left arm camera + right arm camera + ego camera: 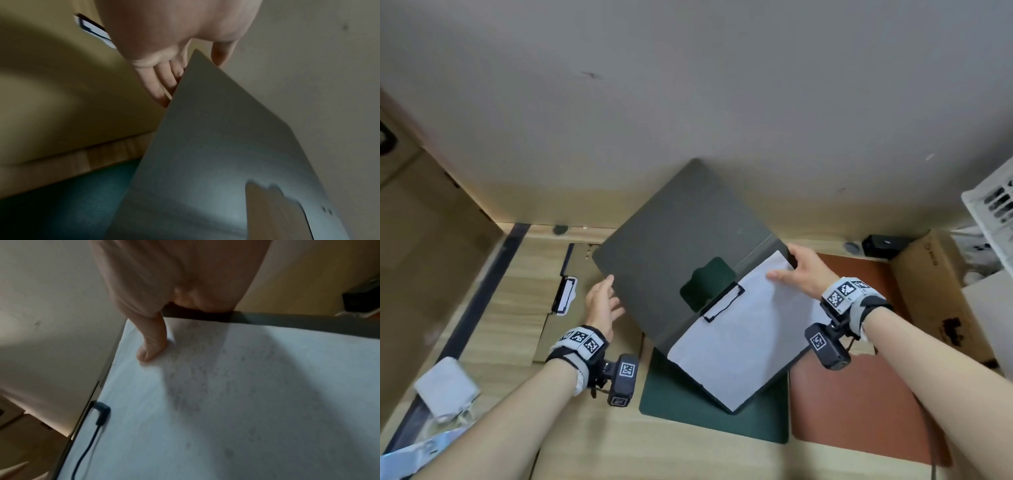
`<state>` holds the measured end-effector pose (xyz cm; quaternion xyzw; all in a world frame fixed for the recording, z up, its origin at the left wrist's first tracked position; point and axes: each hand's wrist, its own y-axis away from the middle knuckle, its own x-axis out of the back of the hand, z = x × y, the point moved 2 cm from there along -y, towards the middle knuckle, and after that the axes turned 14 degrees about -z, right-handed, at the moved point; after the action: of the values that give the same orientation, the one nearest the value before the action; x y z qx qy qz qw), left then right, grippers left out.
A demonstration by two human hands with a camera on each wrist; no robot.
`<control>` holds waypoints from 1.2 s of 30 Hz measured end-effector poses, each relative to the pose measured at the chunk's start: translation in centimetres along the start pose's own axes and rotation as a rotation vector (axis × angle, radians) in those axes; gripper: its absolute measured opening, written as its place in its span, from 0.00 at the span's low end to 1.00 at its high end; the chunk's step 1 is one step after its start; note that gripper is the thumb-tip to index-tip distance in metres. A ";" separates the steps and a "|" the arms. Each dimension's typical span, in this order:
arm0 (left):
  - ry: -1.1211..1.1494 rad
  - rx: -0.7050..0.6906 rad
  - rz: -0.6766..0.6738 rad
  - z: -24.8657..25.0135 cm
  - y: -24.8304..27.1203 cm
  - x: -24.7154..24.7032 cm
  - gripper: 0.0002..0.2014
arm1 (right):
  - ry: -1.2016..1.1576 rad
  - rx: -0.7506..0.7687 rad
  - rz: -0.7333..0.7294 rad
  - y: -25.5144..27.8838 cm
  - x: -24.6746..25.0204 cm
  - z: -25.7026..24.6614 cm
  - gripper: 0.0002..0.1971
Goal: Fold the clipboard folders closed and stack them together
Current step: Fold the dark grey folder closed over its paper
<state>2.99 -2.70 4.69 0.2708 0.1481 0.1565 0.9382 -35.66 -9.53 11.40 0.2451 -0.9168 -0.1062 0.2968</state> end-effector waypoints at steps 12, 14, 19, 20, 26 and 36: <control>-0.398 0.233 0.219 -3.4 -2.4 7.4 0.25 | 0.492 -0.168 -0.191 -4.7 -2.9 1.2 0.33; -0.523 0.260 0.196 -4.2 -2.2 7.0 0.27 | 0.531 -0.198 -0.194 -5.7 -3.9 1.5 0.34; -0.573 0.208 0.158 -6.6 -2.2 6.8 0.35 | 0.566 -0.221 -0.252 -8.5 -6.4 2.1 0.38; -0.573 0.177 0.153 -7.1 -2.1 7.2 0.36 | 0.577 -0.220 -0.249 -9.1 -6.8 2.3 0.38; -0.541 0.135 0.215 -9.8 -1.8 9.6 0.35 | 0.719 -0.110 -0.215 -12.4 -10.3 3.0 0.36; -0.463 0.134 0.302 -9.8 -2.2 9.1 0.21 | 0.781 0.033 -0.340 -10.5 -17.4 5.8 0.54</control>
<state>8.19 3.48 -6.20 0.3797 -0.1019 0.2182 0.8932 -22.84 -9.28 -5.38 0.4195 -0.6836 -0.0384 0.5960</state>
